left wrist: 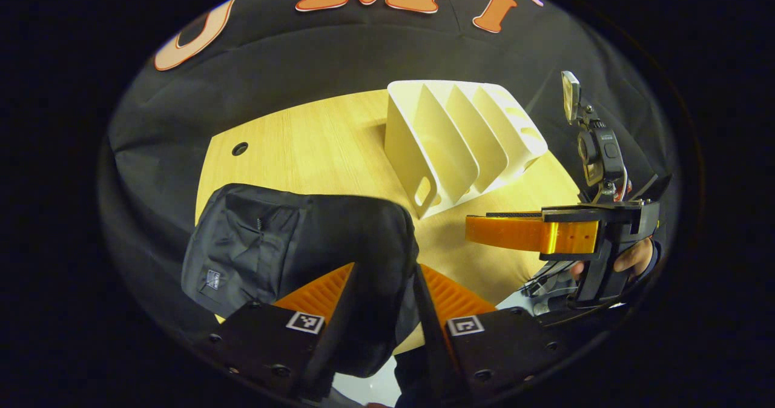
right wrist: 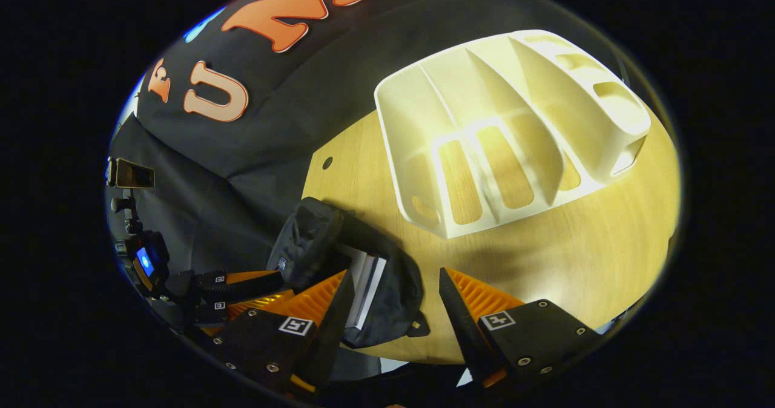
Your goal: Open the schoolbag, grab two books from the bookshelf and put them into the schoolbag.
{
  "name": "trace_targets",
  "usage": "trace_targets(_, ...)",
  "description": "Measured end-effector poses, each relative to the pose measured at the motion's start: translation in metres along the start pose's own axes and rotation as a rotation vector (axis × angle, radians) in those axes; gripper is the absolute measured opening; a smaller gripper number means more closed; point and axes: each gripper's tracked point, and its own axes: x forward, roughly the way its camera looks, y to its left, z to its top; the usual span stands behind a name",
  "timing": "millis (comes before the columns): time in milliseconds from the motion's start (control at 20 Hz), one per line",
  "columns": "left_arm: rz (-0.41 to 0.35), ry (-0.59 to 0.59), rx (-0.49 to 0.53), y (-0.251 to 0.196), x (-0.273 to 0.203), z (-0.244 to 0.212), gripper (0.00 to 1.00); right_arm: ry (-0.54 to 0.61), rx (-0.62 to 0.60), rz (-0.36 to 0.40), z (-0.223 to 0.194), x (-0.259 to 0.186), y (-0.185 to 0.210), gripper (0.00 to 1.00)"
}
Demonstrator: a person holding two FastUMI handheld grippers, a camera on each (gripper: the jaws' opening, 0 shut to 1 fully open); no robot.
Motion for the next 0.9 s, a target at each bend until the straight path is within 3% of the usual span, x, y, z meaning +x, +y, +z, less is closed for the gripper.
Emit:
trace_targets(150,0.02,-0.032,0.002,-0.016,-0.001,0.009,0.96,-0.031,-0.03,-0.013,0.013,-0.018,-0.012,0.93)
trace_targets(250,0.03,-0.065,-0.004,-0.031,0.0,0.016,0.98,-0.062,-0.051,-0.027,0.023,-0.031,-0.022,0.98)
trace_targets(500,0.104,-0.199,-0.012,-0.061,-0.004,0.048,0.99,-0.163,-0.138,-0.064,0.054,-0.072,-0.044,0.98)
trace_targets(900,0.259,-0.544,-0.019,-0.102,-0.058,0.118,0.98,-0.387,-0.308,-0.096,0.12,-0.141,-0.061,0.98)
